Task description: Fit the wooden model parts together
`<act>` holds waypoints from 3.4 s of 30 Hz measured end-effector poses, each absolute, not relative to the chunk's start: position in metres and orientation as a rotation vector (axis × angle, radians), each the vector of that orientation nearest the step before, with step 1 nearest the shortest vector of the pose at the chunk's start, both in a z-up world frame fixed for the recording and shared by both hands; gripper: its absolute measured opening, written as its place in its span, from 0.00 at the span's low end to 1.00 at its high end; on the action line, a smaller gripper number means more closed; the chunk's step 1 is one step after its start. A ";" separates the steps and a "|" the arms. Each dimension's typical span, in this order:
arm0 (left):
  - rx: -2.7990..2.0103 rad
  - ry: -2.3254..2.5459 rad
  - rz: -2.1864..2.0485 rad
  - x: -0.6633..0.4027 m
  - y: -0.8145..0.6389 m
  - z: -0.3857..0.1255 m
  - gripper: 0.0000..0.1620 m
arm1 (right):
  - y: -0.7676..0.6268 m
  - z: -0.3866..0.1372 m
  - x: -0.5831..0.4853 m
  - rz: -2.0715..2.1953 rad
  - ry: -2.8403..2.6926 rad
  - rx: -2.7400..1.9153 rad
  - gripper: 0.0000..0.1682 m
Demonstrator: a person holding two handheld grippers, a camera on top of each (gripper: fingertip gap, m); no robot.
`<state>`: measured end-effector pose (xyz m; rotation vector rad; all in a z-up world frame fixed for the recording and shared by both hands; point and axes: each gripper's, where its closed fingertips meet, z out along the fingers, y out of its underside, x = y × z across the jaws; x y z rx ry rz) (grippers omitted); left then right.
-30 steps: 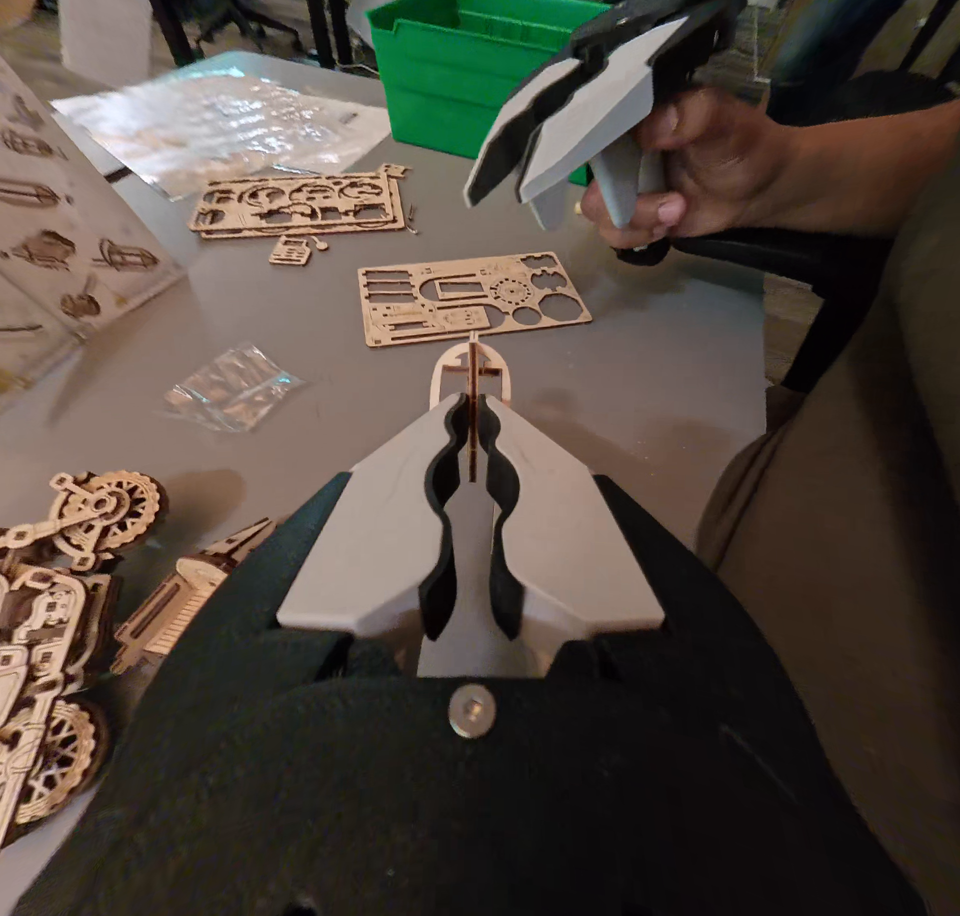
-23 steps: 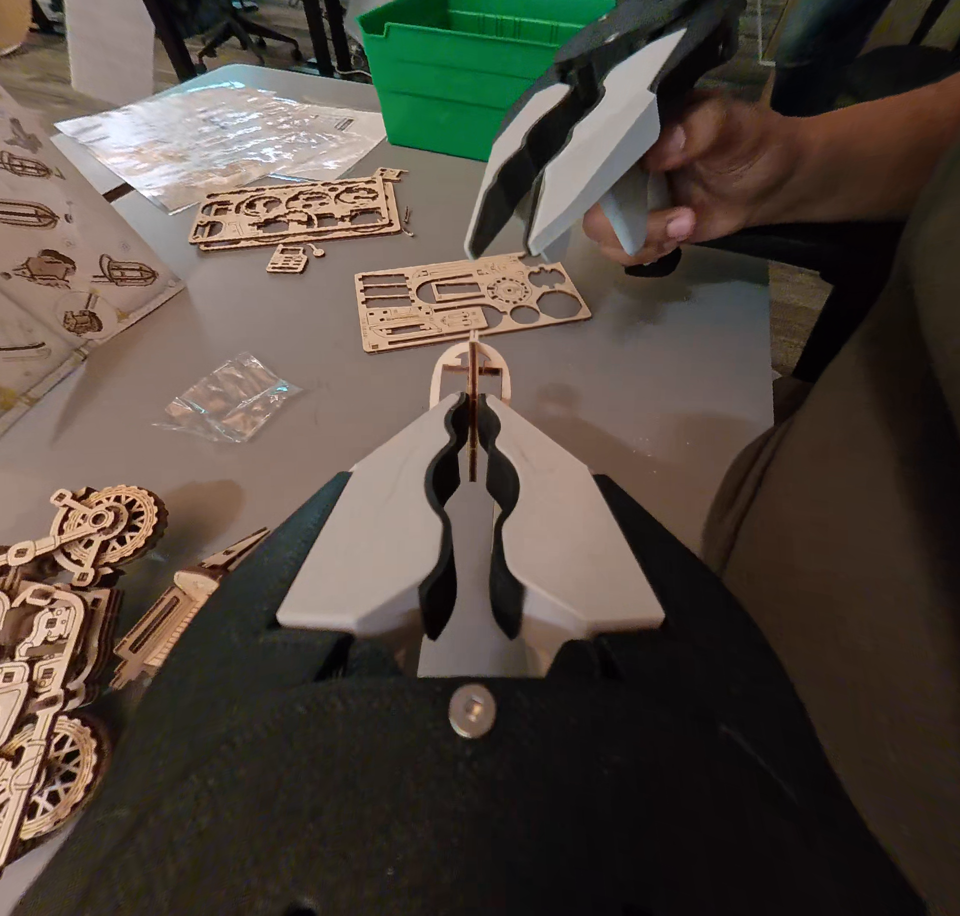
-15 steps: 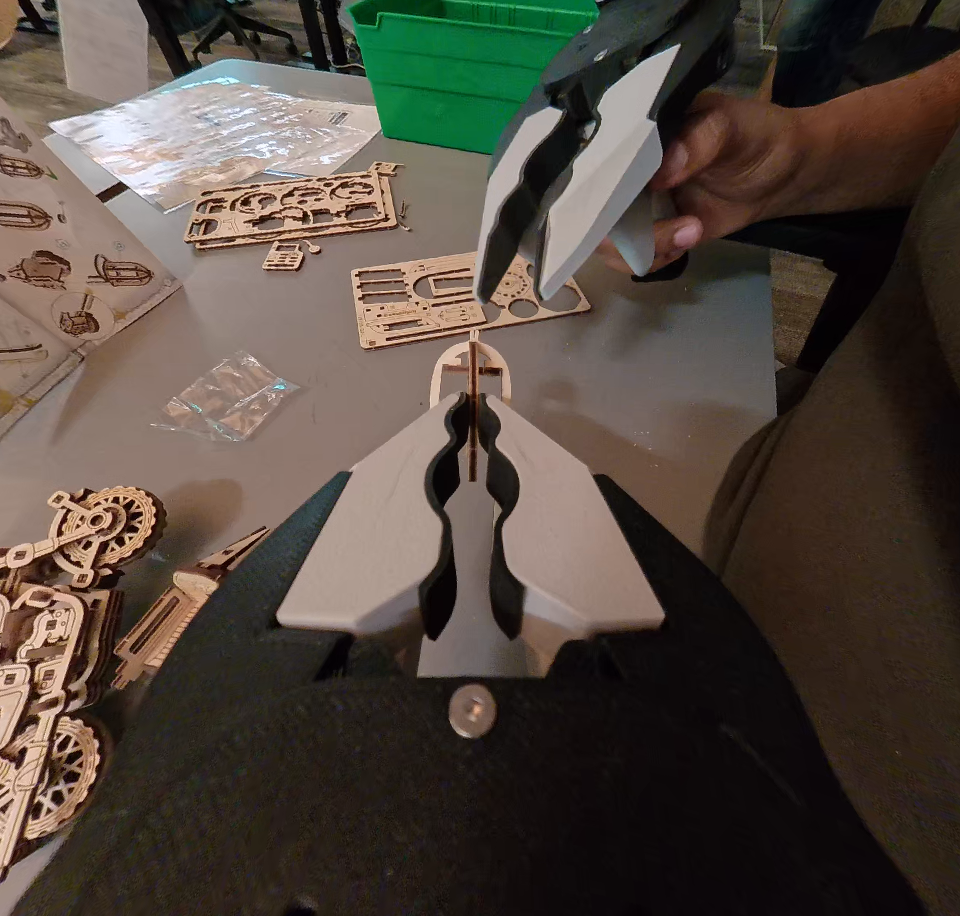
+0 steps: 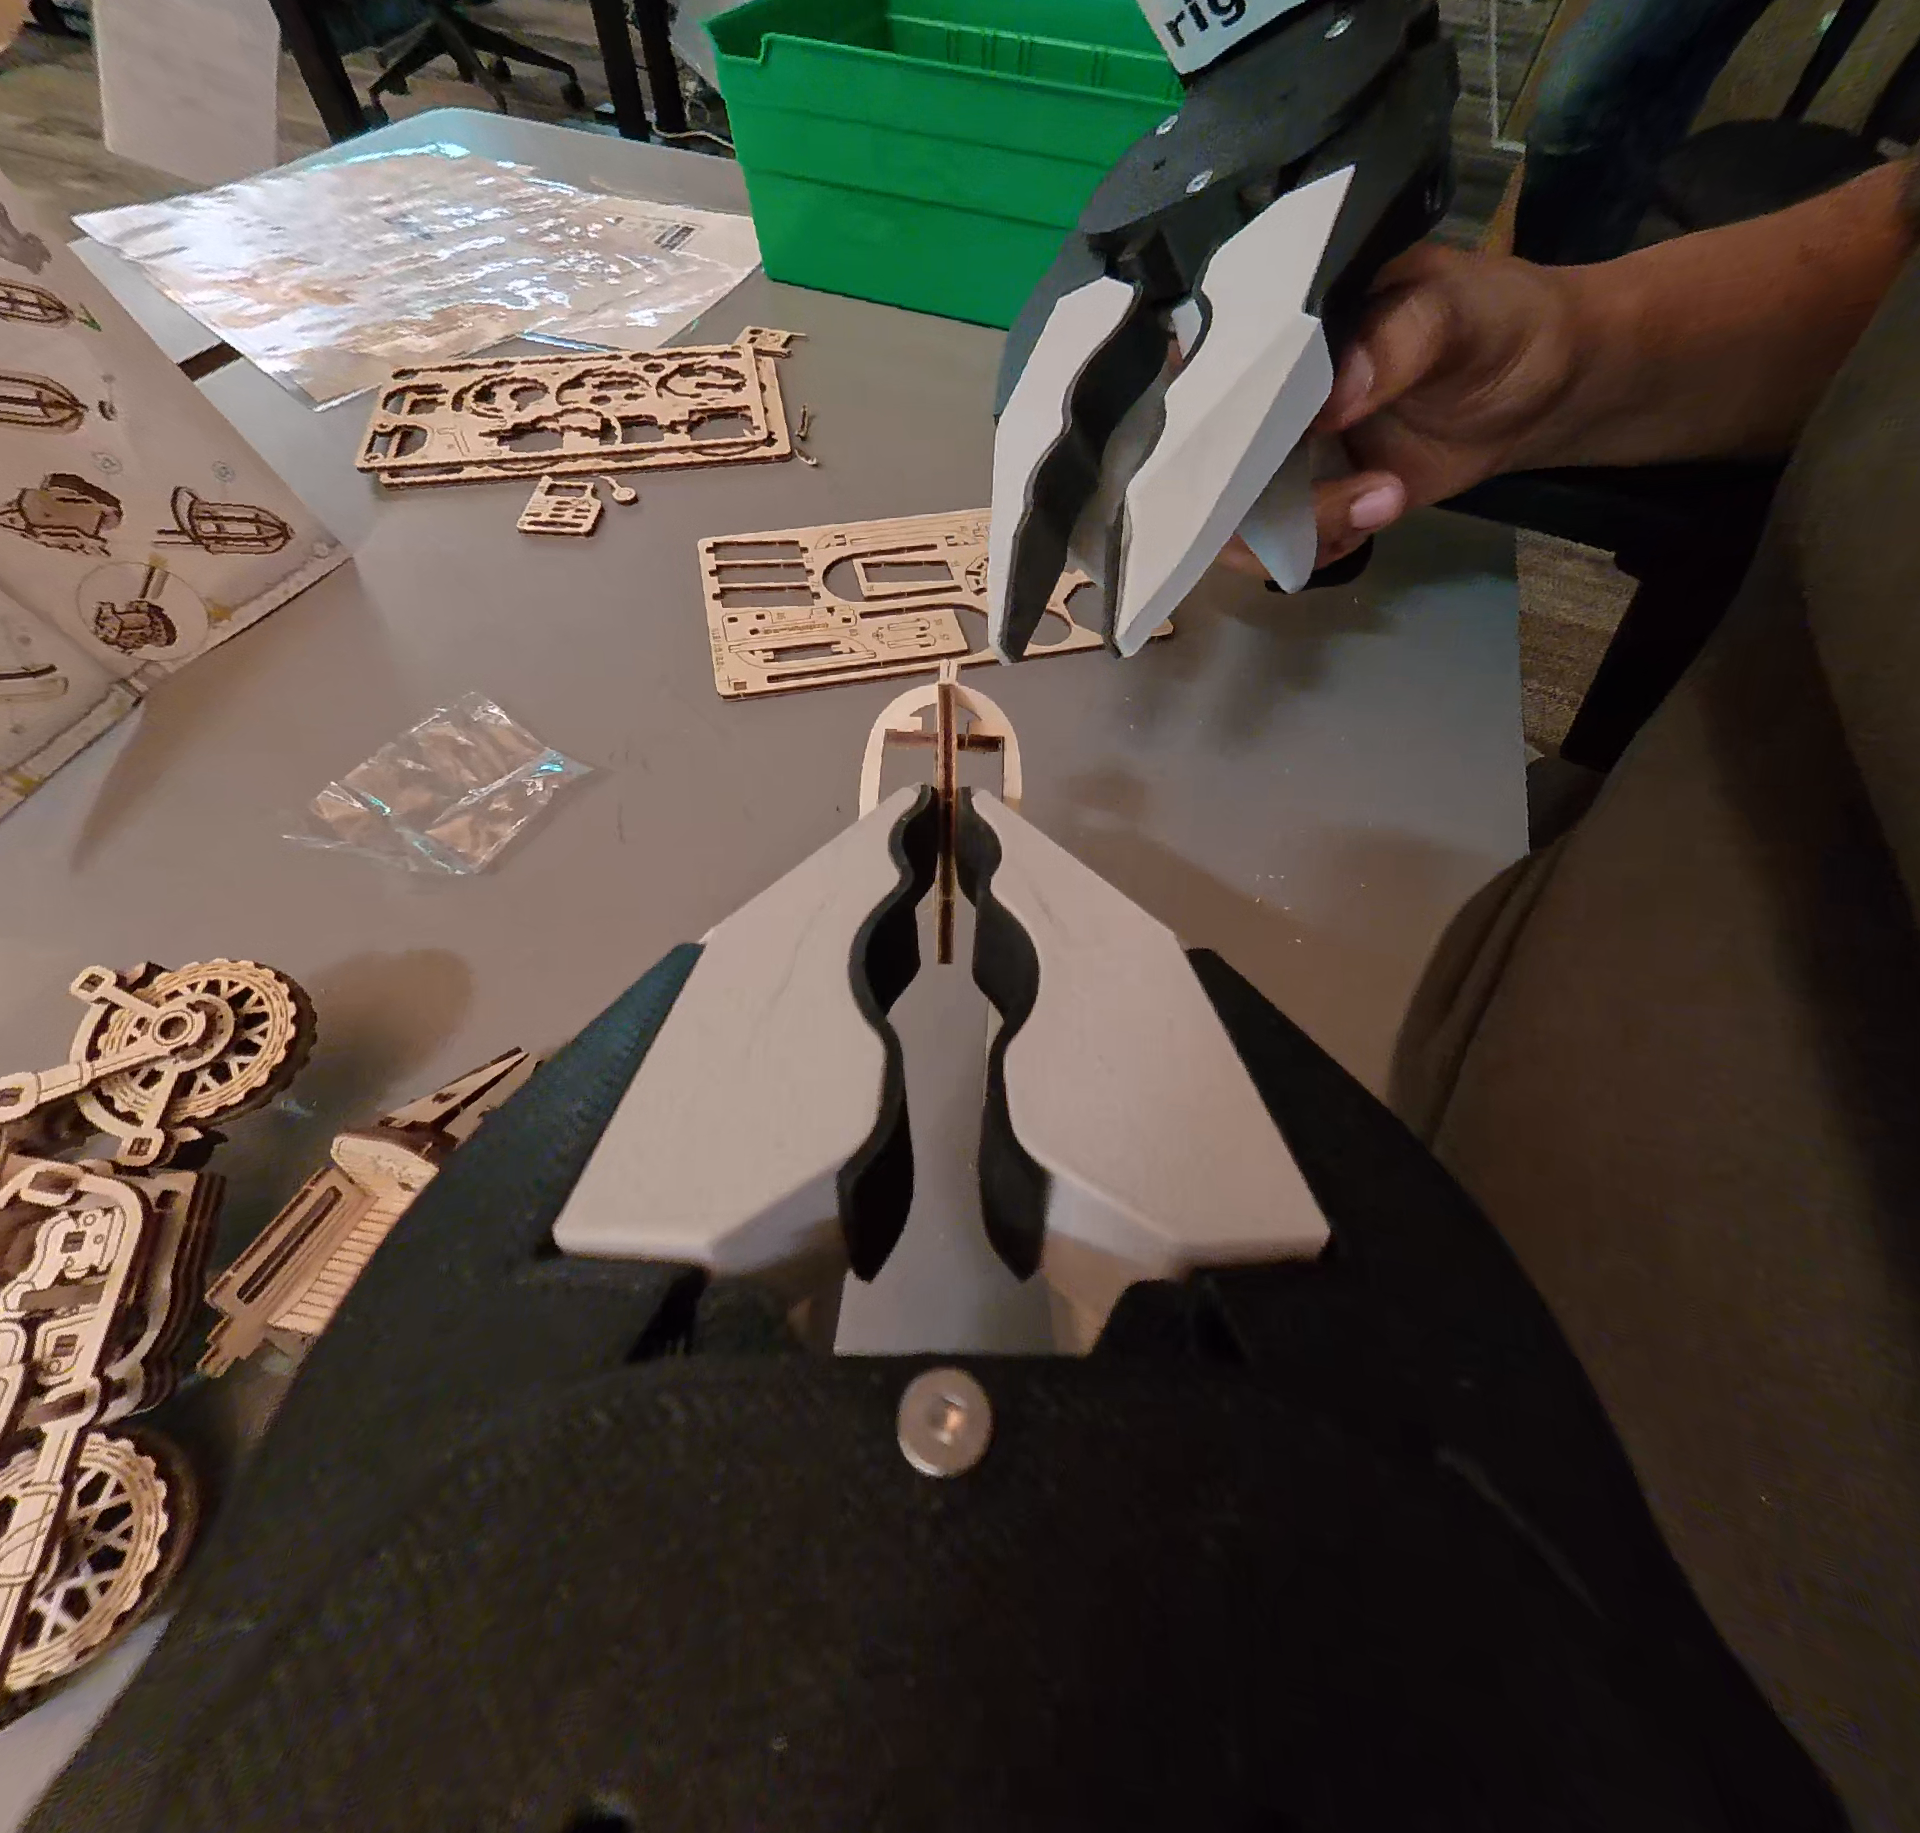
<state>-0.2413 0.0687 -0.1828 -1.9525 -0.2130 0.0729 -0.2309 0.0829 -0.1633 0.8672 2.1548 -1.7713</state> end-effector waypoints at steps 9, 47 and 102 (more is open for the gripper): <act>-1.944 -0.225 0.060 -0.242 0.069 -0.182 0.01 | 0.083 -0.165 -0.230 -1.758 2.151 0.865 0.12; -2.038 -0.067 0.234 -0.234 0.073 -0.195 0.01 | 0.080 -0.178 -0.237 -1.648 1.981 1.046 0.06; -1.763 -0.443 -0.156 -0.264 0.056 -0.165 0.44 | 0.098 -0.129 -0.242 -2.247 2.634 0.427 0.00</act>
